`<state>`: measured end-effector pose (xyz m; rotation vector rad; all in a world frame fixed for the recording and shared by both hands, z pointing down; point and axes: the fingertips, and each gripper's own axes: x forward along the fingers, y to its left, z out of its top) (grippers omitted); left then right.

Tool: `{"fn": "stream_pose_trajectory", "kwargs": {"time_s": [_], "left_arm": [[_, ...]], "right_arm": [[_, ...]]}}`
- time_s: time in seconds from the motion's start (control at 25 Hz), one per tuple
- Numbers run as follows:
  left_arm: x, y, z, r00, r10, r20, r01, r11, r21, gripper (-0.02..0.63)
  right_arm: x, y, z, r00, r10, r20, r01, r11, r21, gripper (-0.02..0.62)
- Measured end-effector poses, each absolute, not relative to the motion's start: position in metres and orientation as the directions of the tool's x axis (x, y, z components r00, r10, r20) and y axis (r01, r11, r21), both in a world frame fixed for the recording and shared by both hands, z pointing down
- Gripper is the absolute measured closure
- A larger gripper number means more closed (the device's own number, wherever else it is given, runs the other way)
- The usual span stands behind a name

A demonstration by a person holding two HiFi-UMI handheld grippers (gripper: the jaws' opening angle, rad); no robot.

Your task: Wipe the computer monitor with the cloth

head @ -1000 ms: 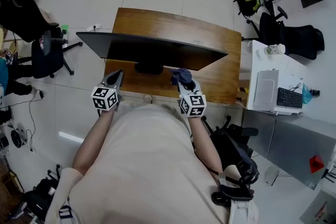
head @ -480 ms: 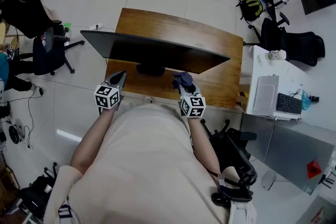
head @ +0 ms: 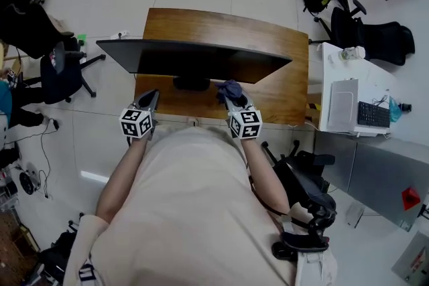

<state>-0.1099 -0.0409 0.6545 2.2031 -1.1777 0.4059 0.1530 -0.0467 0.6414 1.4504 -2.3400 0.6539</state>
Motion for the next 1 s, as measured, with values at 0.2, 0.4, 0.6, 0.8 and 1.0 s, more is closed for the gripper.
{"fn": "stream_pose_trajectory", "kwargs": {"time_s": [0.2,0.4,0.6,0.8,1.0], "left_arm": [[-0.110,-0.042,0.657,0.566,-0.636,0.525,-0.824,-0.418,0.382,0.623],[-0.104,-0.044,0.657,0.569,-0.626,0.533,-0.822,-0.428,0.375,0.623],[-0.102,-0.044,0.656,0.574,-0.621,0.534,-0.819,-0.434,0.375,0.623],[-0.110,-0.046,0.654,0.576,-0.621,0.532,-0.818,-0.427,0.387,0.623],[-0.132,-0.047,0.652,0.556,-0.647,0.521,-0.829,-0.393,0.397,0.623]], "right_arm": [[0.144,-0.052,0.639,-0.450,-0.742,0.497,-0.890,0.418,-0.182,0.488],[0.135,-0.050,0.635,-0.482,-0.723,0.495,-0.870,0.461,-0.174,0.488],[0.133,-0.048,0.635,-0.478,-0.724,0.497,-0.872,0.458,-0.172,0.488],[0.124,-0.048,0.636,-0.477,-0.710,0.518,-0.870,0.464,-0.165,0.488],[0.093,-0.049,0.646,-0.517,-0.652,0.555,-0.830,0.540,-0.139,0.488]]}}
